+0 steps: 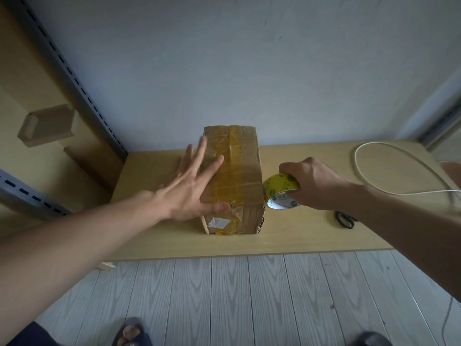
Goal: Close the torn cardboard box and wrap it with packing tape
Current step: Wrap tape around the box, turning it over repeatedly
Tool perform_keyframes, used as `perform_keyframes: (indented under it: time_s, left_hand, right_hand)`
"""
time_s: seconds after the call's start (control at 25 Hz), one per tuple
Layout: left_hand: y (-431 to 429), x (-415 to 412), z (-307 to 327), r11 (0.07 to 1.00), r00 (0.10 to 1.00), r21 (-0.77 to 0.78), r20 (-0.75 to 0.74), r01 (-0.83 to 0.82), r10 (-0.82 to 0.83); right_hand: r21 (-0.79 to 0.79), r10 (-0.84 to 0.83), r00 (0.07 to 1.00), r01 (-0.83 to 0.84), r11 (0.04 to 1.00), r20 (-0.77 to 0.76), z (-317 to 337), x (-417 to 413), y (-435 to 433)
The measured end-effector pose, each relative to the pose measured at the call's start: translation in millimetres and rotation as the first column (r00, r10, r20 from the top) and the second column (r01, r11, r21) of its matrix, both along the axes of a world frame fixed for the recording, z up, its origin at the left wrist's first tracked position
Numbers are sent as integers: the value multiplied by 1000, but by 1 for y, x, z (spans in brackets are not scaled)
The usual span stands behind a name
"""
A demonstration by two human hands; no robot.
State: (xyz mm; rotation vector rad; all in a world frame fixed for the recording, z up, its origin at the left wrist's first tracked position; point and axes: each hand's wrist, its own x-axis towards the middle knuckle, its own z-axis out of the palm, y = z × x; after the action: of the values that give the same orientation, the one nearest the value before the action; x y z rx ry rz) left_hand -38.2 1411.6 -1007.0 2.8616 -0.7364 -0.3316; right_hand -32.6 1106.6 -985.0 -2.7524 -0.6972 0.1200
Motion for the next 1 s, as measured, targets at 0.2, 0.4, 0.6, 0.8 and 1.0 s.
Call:
perform_keyframes:
  time_s: [0.2,0.4,0.6,0.8,1.0]
  left_hand:
    - [-47,-3,11,945,962,185,-24,271,-271]
    - [-83,0,8,988,997,157,-77,1,11]
    - [-96,4,7,995,994,17,-40,-102,102]
    - [-65,7,-8,980,996,-192,65,-54,68]
    - [-17,-1,-2,934,983,-345,112,-96,143]
  right_hand:
    - [41,-22,1000,22,999,-2,-13,-4,-8]
    - [49,8,1000,-8,999,14,-14,-7,-3]
    - [131,14,999,-19,991,39,-14,-1,3]
    - [289,23,999,-29,957,23,-8,3,20]
    - [373,64,998,-60,926,1,13,2,63]
